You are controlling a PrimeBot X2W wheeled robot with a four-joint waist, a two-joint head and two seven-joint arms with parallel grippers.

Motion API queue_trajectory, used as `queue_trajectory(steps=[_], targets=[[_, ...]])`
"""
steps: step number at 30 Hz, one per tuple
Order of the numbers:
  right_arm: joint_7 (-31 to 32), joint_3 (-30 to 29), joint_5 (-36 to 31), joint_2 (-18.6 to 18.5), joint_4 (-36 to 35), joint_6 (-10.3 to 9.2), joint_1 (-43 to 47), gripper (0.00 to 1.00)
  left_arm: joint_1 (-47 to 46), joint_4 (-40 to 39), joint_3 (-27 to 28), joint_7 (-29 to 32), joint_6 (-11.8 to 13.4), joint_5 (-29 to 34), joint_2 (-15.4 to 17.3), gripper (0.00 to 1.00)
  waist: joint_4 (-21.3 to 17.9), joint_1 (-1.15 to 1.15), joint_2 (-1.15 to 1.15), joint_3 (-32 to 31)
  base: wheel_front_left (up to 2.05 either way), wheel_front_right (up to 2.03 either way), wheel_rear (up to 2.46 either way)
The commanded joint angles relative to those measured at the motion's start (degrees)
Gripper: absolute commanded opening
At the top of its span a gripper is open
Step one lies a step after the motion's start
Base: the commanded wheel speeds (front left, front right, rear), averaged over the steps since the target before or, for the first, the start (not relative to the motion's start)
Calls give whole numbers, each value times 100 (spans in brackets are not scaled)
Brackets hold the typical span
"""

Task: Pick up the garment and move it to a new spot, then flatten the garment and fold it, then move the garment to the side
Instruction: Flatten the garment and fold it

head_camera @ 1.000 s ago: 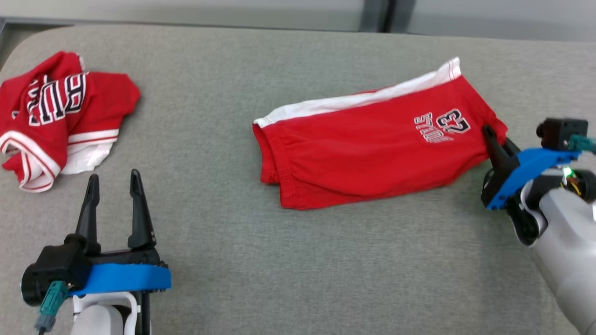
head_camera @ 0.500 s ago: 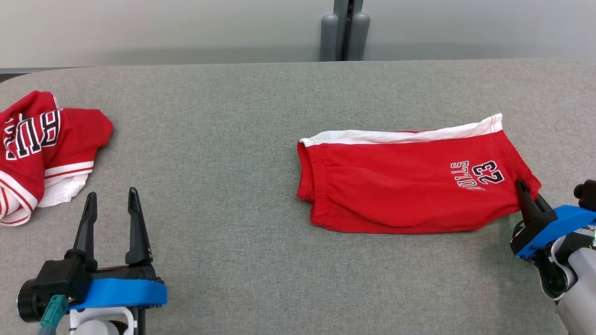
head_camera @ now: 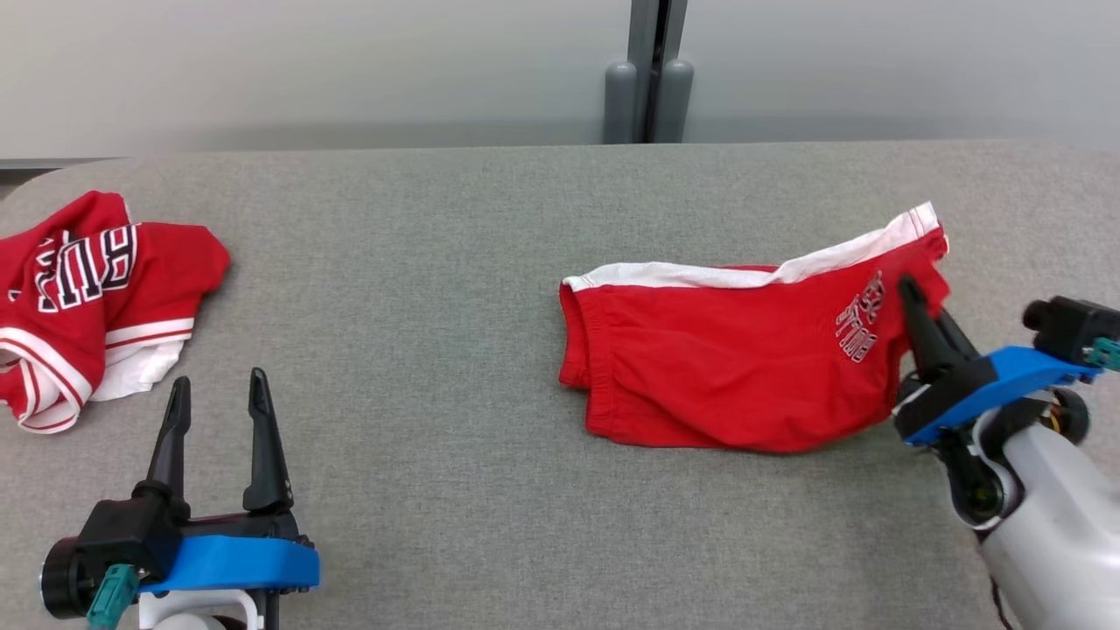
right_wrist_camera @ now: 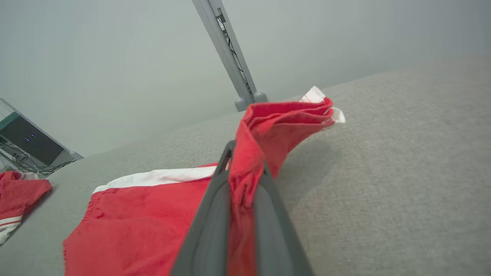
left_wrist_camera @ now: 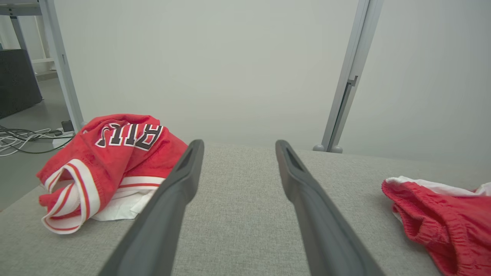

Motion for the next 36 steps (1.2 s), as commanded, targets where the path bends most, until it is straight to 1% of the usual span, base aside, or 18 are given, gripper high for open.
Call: queue_trajectory(steps=[1, 4, 5, 13, 18, 22, 26, 27, 28, 30, 33, 36], targets=[[-29, 38, -77, 99, -154, 3, -80, 0, 26, 12, -15, -14, -41, 8, -7, 100, 30, 0, 1, -29, 0, 0, 0], [-30, 143, -190, 269, -374, 3, -181, 0, 47, 19, -53, -15, -40, -32, -6, 100, 113, 0, 1, -78, 0, 0, 0], [-30, 143, -190, 269, -374, 3, -181, 0, 47, 19, -53, -15, -40, -32, -6, 100, 113, 0, 1, -78, 0, 0, 0], [125, 572, -358, 802, -640, 3, -316, 0, 98, 30, -154, -14, -44, -93, -8, 100, 401, 0, 1, -154, 0, 0, 0], [203, 905, -420, 1108, -521, 3, -172, 0, 64, 44, -199, -14, -45, -119, -7, 100, 562, 0, 1, -118, 0, 0, 0], [174, 1212, -572, 1227, -333, 3, 11, 0, 33, 39, -211, -14, -46, -158, -7, 100, 640, 0, 1, -77, 0, 0, 0], [133, 1472, -600, 1295, -164, 3, 177, 0, 50, 11, -184, -14, -25, -165, -8, 100, 630, 0, 1, -22, 0, 0, 0], [119, 1546, -586, 1324, -193, 3, 210, 74, 51, 8, -178, -14, -22, -165, -8, 100, 619, 0, 1, -9, 0, 0, 0], [101, 1593, -526, 1345, -208, 3, 260, 100, 51, 9, -167, -15, -17, -165, -7, 100, 603, 0, 1, 1, 0, 0, 0], [56, 1680, -476, 1317, -258, 3, 301, 100, 48, 11, -160, -14, -4, -157, -9, 100, 556, 0, 1, 10, 0, 0, 0], [-3, 1661, -502, 1173, -411, 3, 333, 100, 35, 31, -171, -14, -3, -95, -8, 100, 492, 0, 1, -5, 0, 0, 0], [-27, 1329, -683, 996, -632, 3, 375, 100, 45, 24, -182, -14, 6, -46, -8, 100, 426, 0, 1, -24, 0, 0, 0]])
